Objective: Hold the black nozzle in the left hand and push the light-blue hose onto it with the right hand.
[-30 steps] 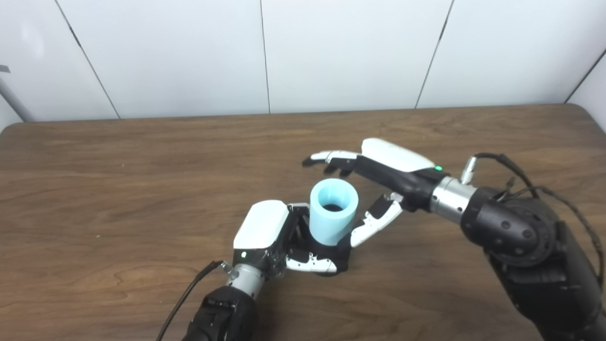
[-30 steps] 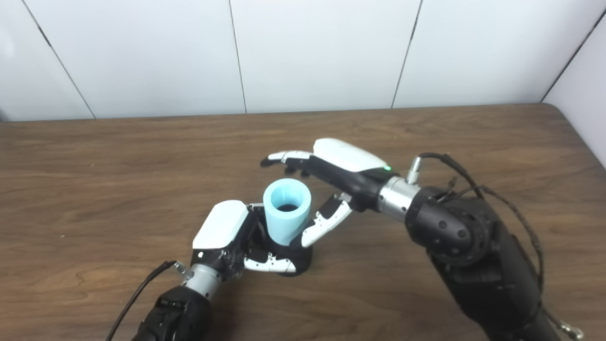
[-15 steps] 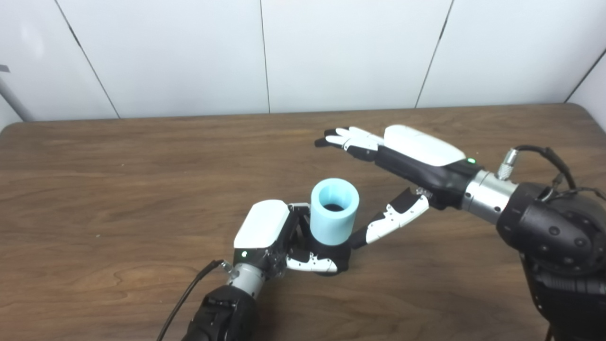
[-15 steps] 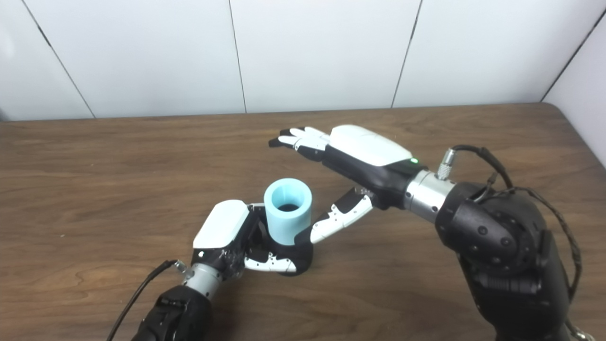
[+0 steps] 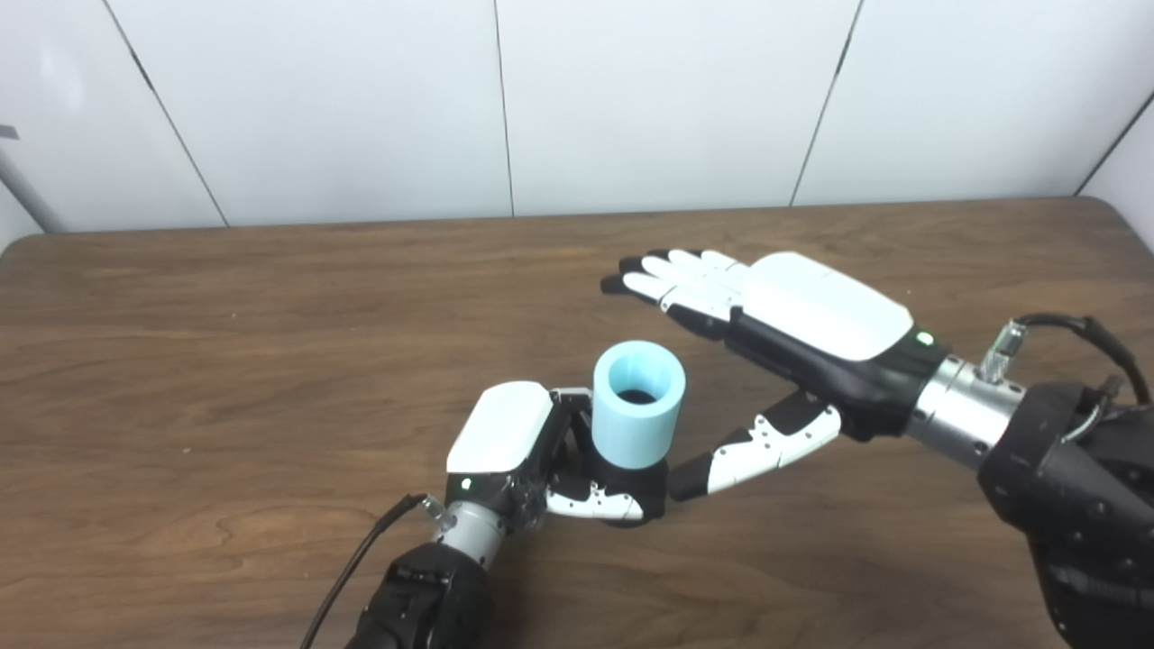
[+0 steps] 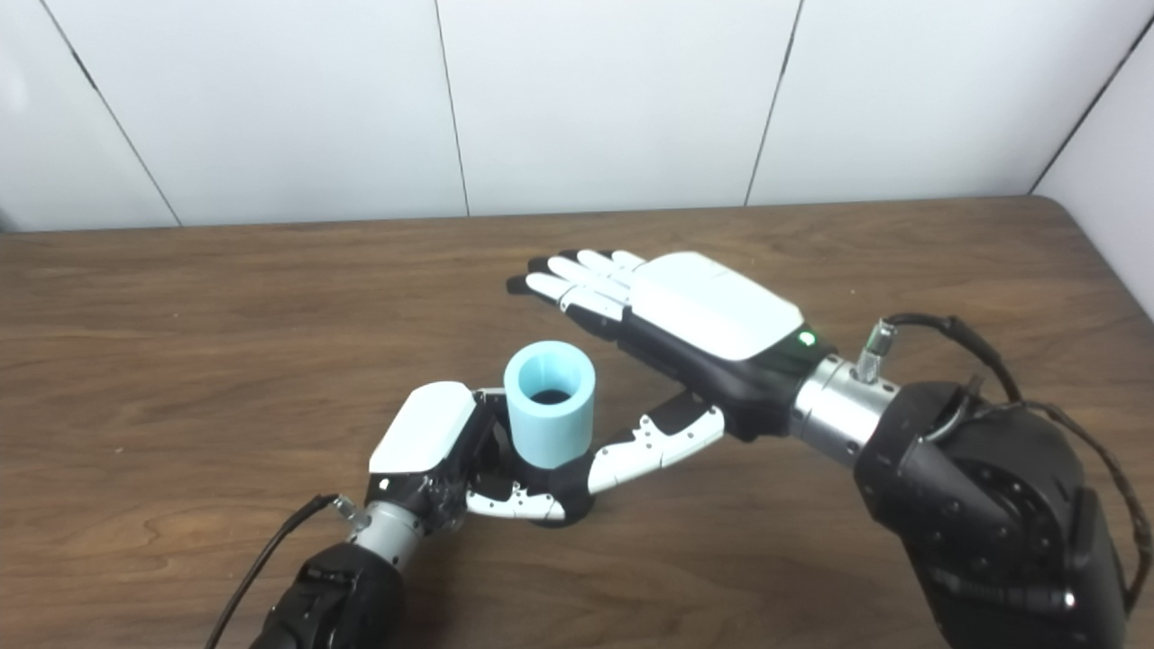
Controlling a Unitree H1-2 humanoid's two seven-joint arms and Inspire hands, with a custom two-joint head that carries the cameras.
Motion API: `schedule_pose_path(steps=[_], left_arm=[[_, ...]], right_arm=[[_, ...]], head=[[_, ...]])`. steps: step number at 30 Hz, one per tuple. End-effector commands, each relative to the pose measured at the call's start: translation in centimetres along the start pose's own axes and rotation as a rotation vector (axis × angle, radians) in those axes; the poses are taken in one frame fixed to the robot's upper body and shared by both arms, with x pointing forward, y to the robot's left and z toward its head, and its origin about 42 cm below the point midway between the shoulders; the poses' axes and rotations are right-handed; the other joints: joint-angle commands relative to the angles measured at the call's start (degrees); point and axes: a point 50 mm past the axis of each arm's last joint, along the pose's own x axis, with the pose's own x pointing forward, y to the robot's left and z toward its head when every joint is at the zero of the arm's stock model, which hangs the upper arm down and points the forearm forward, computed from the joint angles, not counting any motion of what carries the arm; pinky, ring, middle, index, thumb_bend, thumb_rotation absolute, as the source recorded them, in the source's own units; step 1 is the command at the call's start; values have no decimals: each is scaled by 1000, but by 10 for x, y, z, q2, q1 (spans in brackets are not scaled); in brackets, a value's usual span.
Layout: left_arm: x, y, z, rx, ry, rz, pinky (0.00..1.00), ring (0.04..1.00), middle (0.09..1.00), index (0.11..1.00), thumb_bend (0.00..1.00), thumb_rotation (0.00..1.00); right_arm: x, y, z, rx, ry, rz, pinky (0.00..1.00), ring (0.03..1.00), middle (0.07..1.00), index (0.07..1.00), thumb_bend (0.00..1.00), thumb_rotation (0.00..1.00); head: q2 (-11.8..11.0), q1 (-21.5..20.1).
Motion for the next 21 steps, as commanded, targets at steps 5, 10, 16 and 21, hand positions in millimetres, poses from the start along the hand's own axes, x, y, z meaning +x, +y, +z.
schedule_pose_path(steps=[5, 10, 16, 21], left_arm=[[-18, -41, -21, -9, 101, -232, 362, 406, 465, 501, 503, 0], [-18, -41, -20, -13, 104, -230, 360, 404, 464, 505, 502, 0], [-19, -40, -20, -7, 110, -235, 373, 391, 463, 493, 502, 0], [-18, -40, -20, -11, 119, -241, 367, 399, 469, 505, 501, 0]], right_arm=[[-7, 5, 8, -88, -32, -7, 1000, 1000, 1000, 988, 762, 1000], [-7, 12, 11, -80, -29, 9, 1000, 1000, 1000, 981, 755, 1000], [-6, 17, 13, -80, -33, 21, 1000, 1000, 1000, 987, 755, 1000], [-7, 19, 14, -80, -37, 26, 1000, 1000, 1000, 986, 757, 1000]], head=[[-1, 1], [0, 1], [1, 2], [2, 0]])
